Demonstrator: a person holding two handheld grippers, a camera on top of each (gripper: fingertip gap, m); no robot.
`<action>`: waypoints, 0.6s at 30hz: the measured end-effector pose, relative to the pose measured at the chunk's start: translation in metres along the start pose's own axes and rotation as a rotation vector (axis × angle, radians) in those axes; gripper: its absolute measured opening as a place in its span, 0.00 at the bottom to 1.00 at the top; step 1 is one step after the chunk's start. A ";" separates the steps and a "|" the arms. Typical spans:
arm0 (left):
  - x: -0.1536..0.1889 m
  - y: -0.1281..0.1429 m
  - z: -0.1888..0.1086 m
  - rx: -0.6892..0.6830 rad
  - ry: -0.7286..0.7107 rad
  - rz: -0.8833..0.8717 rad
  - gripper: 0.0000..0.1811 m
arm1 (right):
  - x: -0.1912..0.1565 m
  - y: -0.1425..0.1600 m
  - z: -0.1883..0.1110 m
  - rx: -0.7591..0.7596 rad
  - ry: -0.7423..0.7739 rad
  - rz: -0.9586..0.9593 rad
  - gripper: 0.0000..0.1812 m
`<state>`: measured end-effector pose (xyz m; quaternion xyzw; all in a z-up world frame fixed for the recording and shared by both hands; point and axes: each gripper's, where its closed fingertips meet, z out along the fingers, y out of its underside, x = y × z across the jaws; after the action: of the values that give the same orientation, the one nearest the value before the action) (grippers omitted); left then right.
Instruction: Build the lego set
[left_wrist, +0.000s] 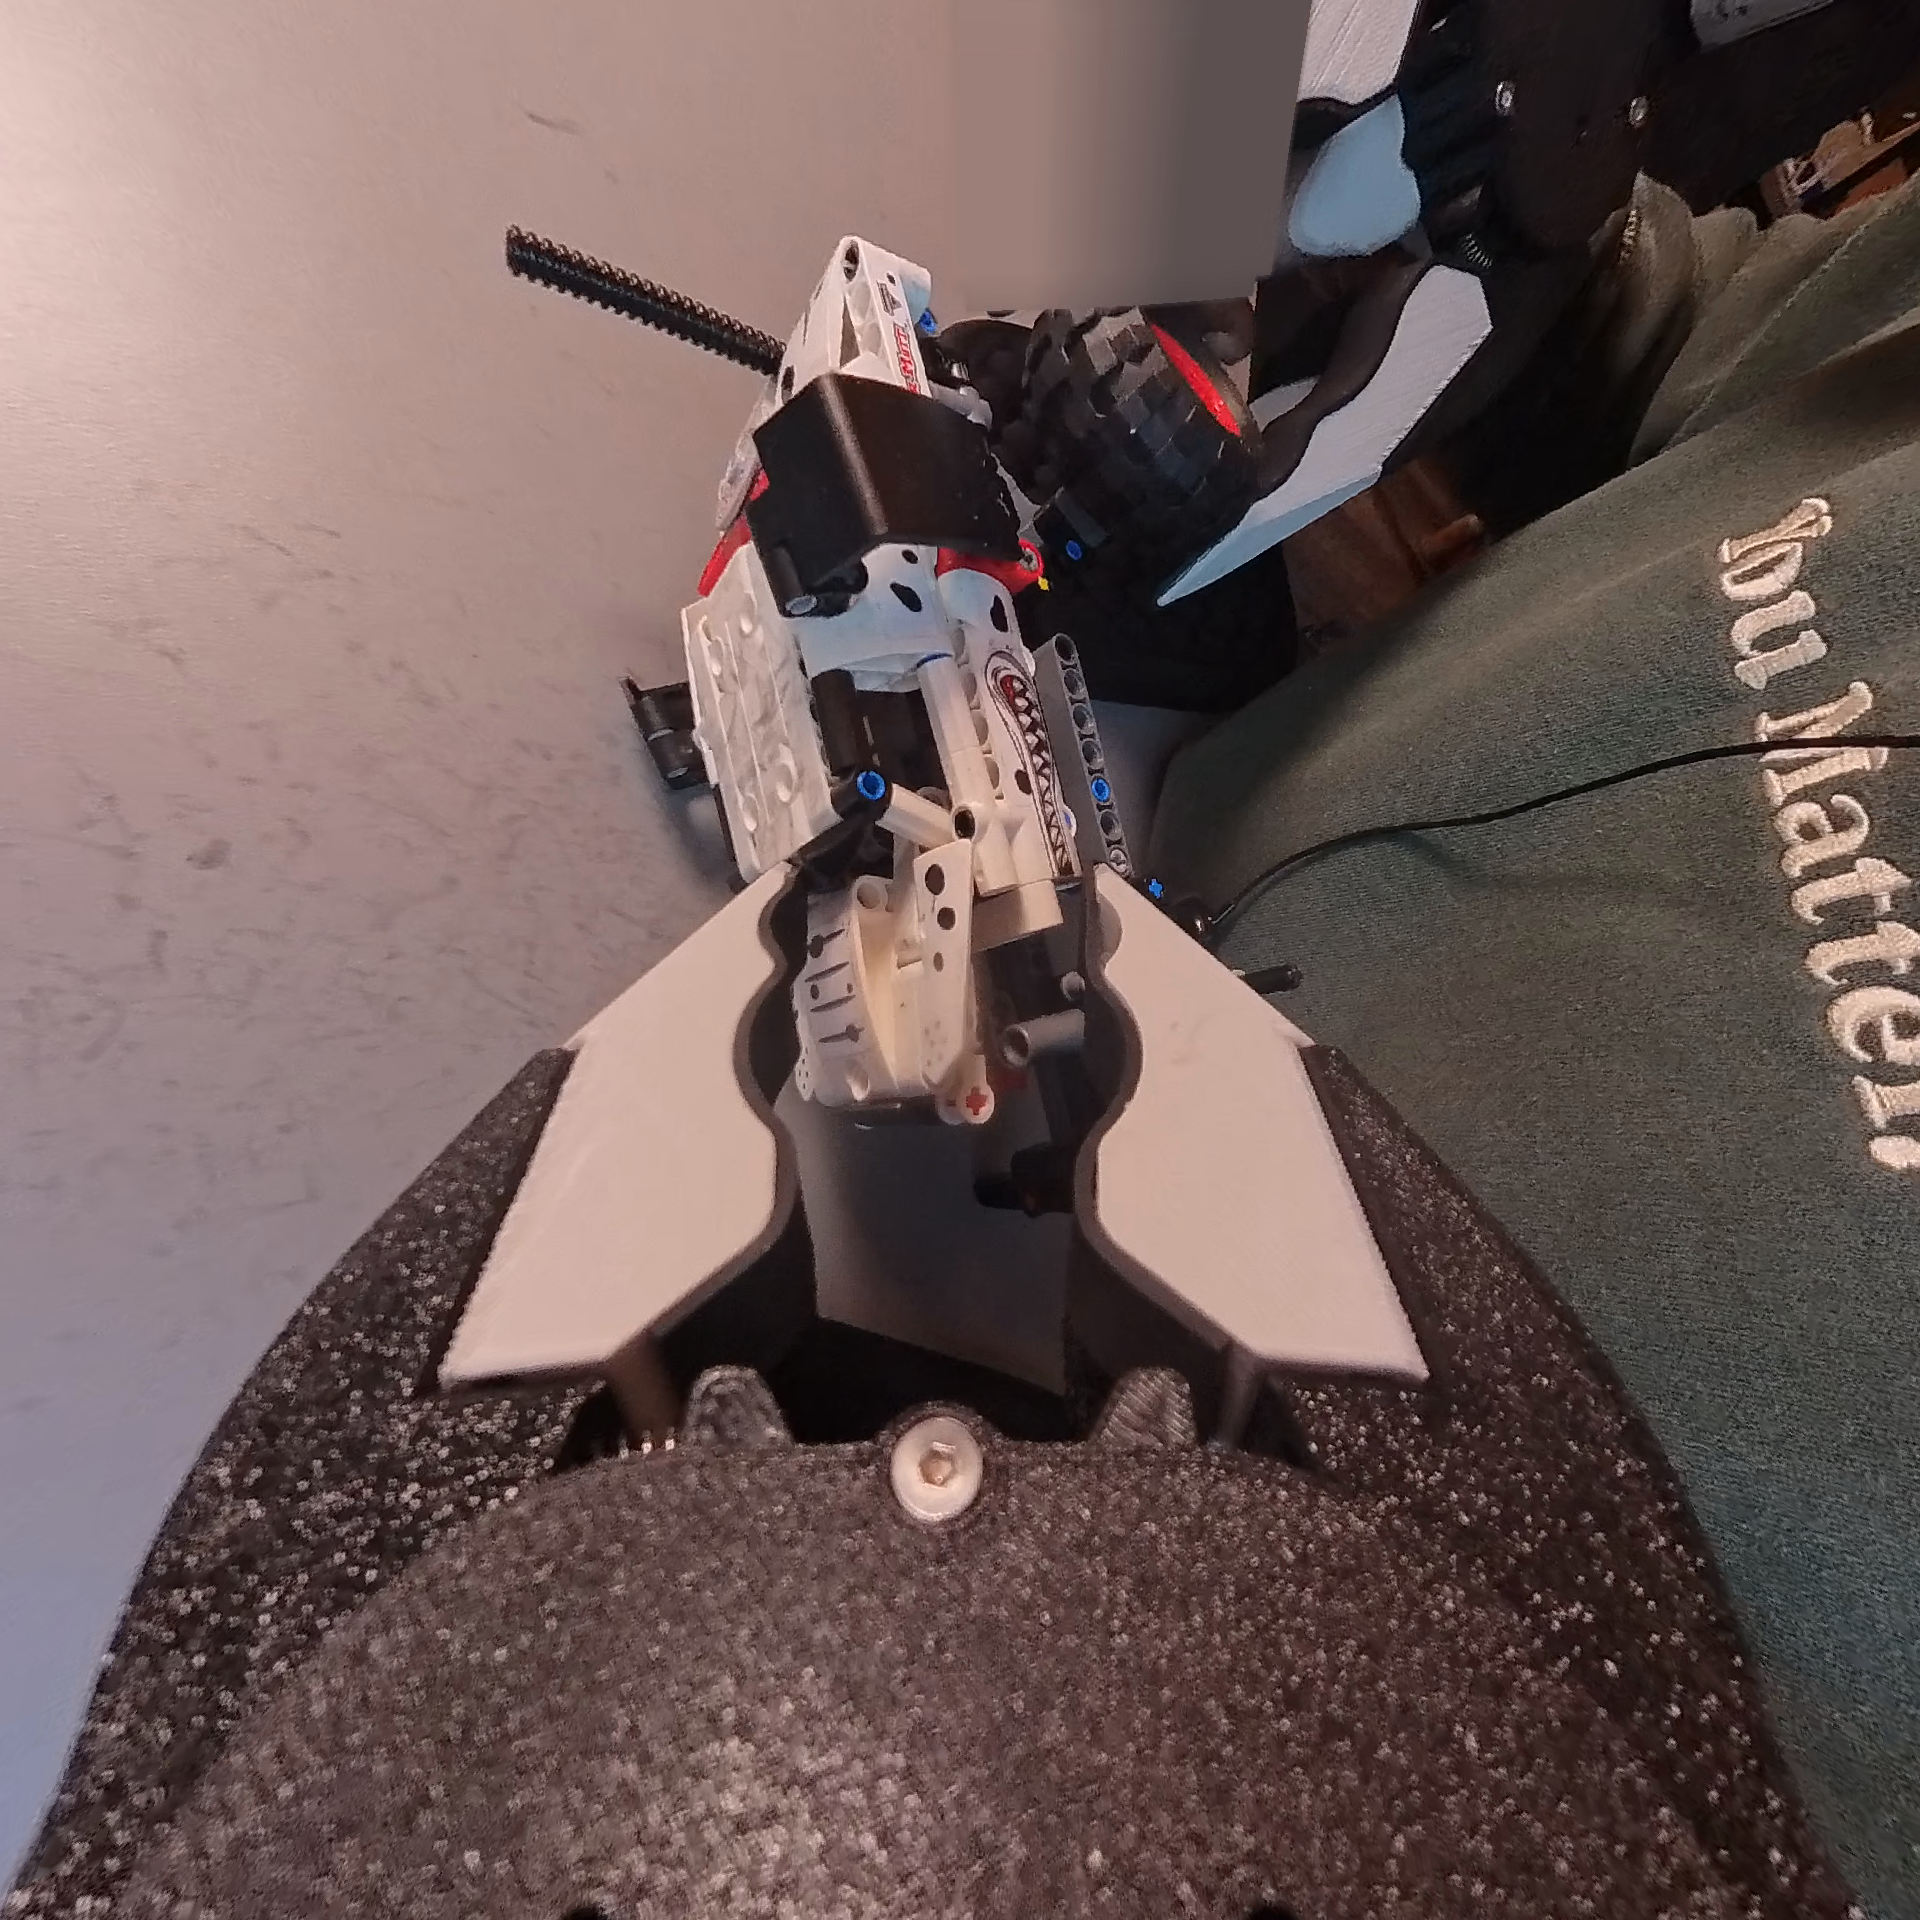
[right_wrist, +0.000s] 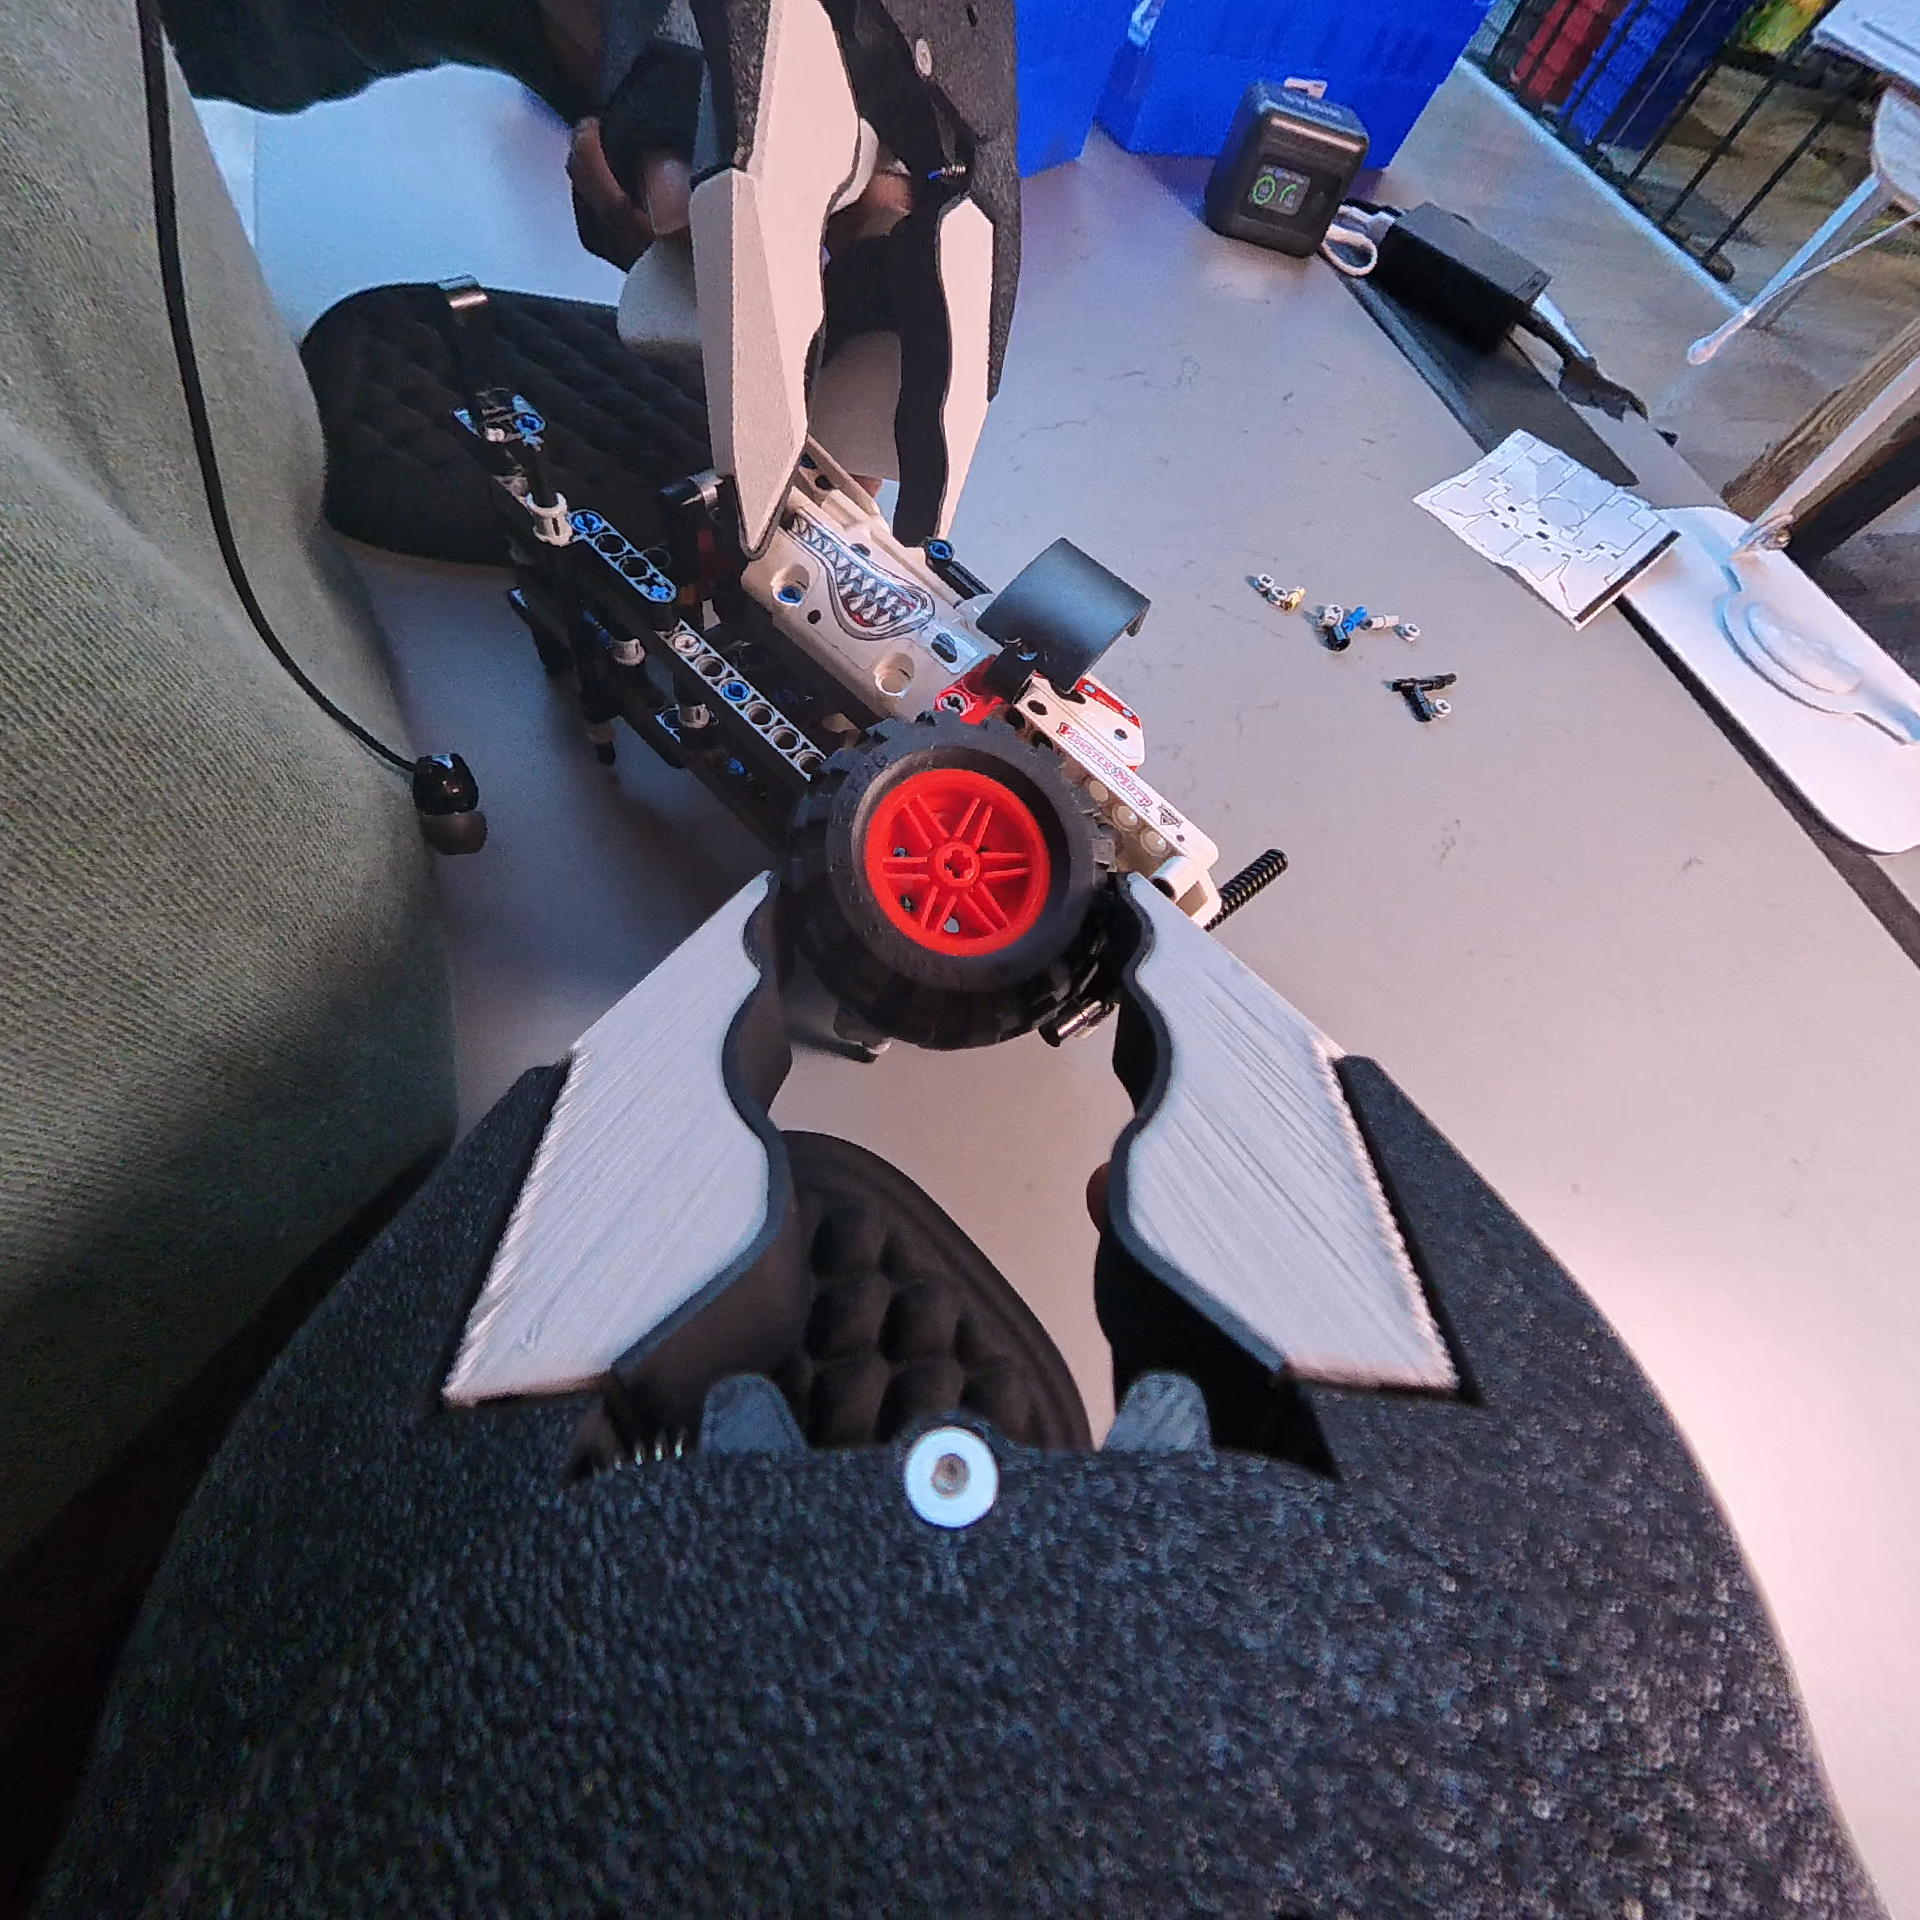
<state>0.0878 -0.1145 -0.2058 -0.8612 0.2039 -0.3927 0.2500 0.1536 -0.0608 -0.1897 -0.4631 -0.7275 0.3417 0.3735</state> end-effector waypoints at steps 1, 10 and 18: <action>0.000 0.000 0.000 0.001 0.001 0.000 0.28 | 0.000 0.000 0.000 -0.007 -0.004 -0.008 0.33; -0.001 -0.001 0.000 -0.010 -0.012 0.018 0.28 | -0.001 0.004 0.001 -0.196 -0.064 -0.073 0.33; -0.003 -0.001 0.002 0.007 -0.074 0.066 0.28 | -0.005 0.010 0.000 -0.479 -0.131 -0.084 0.32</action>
<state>0.0875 -0.1120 -0.2079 -0.8671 0.2215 -0.3528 0.2731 0.1596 -0.0620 -0.1991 -0.4847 -0.8289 0.1732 0.2190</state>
